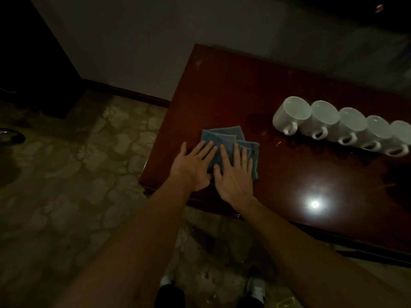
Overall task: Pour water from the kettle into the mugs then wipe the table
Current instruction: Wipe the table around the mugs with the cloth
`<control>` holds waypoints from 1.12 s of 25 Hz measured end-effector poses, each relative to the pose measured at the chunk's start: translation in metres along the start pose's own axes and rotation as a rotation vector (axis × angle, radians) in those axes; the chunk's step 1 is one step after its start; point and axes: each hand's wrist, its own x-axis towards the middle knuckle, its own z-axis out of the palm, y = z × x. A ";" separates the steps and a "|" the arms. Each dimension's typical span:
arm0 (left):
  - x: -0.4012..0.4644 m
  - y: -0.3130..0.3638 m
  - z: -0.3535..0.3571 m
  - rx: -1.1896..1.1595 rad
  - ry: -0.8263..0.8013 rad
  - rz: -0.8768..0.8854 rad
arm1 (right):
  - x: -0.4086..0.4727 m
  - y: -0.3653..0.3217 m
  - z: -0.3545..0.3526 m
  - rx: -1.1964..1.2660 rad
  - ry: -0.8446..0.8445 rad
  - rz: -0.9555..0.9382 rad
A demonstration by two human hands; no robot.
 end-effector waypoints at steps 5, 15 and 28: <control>-0.010 -0.045 0.011 -0.034 0.040 -0.091 | 0.016 -0.043 0.003 0.021 -0.016 -0.096; 0.015 0.025 -0.013 -0.023 -0.063 -0.082 | 0.008 0.050 -0.007 0.064 -0.011 -0.152; 0.097 0.243 -0.041 0.027 -0.021 0.153 | -0.051 0.267 -0.049 0.083 0.049 0.116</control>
